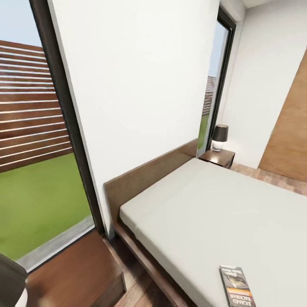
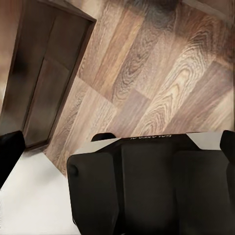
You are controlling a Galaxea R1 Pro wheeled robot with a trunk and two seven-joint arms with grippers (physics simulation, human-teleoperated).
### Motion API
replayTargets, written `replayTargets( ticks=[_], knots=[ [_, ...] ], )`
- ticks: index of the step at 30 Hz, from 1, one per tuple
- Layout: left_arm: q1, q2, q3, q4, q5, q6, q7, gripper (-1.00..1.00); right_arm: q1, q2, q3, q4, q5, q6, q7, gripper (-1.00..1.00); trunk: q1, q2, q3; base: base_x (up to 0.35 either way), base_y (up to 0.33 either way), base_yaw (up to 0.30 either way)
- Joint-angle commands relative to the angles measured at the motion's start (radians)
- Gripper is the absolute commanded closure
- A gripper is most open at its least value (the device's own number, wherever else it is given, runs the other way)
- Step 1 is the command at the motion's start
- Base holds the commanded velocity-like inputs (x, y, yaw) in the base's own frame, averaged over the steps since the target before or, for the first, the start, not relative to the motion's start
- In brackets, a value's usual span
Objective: In the bedroom, move the book from the bed onto either nightstand, and place the two sandals side by side next to the bed.
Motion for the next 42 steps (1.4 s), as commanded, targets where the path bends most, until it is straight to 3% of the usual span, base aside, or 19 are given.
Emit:
replayTargets(
  ticks=[1, 30, 42],
  knots=[
    [-0.001, 0.0, -0.004, 0.0, -0.01, -0.01, 0.002, -1.0, -0.002, -0.001, -0.009, 0.002, 0.01, 0.001, 0.002, -1.0, 0.001, -0.002, -0.002, 0.0, 0.0, -0.3],
    [-0.001, 0.0, -0.004, 0.0, -0.01, -0.01, 0.002, -1.0, -0.002, -0.001, -0.009, 0.002, 0.01, 0.001, 0.002, -1.0, 0.001, -0.002, -0.002, 0.0, 0.0, -0.3],
    [-0.001, 0.0, -0.004, 0.0, -0.01, -0.01, 0.0, -1.0, -0.002, 0.0, -0.009, 0.002, 0.01, 0.001, 0.002, -1.0, 0.001, -0.002, -0.002, 0.137, 0.031, -0.3]
  ],
)
